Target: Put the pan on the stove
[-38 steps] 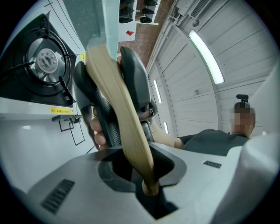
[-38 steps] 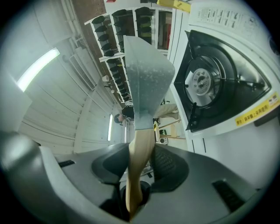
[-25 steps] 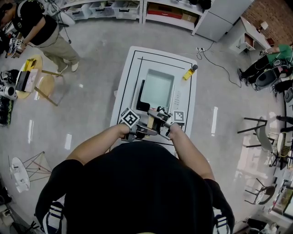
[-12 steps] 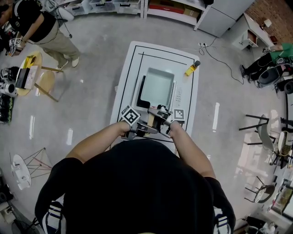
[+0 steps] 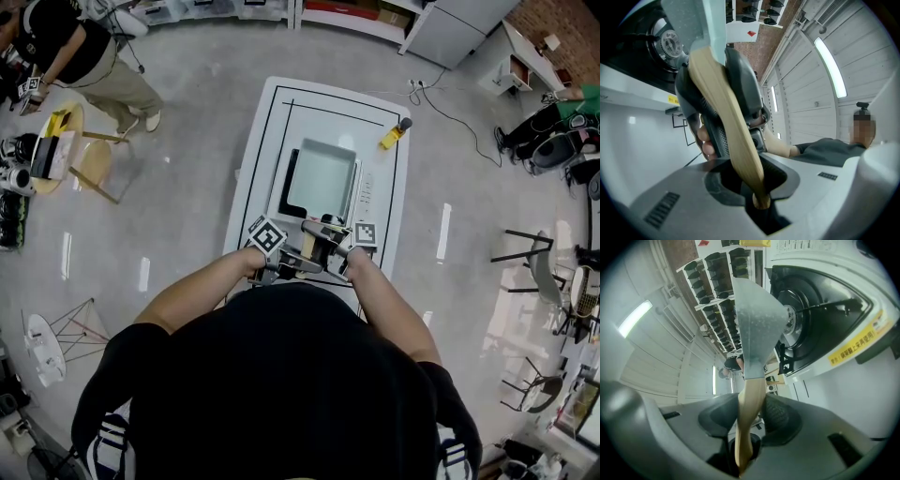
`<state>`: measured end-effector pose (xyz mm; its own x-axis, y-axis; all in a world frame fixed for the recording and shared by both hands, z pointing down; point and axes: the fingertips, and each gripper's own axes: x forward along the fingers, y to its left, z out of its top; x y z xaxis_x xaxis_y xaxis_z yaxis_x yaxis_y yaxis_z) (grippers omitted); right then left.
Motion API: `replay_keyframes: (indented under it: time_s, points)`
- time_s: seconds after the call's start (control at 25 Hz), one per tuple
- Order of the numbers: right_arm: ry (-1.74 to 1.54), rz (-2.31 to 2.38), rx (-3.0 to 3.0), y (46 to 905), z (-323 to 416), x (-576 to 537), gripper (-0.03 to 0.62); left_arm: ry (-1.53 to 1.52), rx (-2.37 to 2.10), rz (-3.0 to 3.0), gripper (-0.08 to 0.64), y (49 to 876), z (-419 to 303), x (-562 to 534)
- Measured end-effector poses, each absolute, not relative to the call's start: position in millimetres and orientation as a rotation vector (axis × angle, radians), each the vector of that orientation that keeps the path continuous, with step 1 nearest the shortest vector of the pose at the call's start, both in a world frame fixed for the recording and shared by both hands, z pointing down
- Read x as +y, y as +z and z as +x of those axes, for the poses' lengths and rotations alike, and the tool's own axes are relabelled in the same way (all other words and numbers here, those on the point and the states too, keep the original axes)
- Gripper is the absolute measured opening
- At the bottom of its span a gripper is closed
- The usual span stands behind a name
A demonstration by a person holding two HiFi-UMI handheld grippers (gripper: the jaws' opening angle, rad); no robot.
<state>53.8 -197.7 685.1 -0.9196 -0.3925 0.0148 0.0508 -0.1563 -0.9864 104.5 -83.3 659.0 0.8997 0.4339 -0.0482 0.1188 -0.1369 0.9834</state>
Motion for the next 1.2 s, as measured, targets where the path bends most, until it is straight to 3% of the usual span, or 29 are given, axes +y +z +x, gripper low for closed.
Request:
replay_keyframes:
  time_s: [1.2]
  points:
    - [-2.211, -0.398, 1.753, 719.3, 56.3, -191.4, 0.138, 0.281, 0.435, 1.637, 0.083, 680.3, 108.9, -77.6]
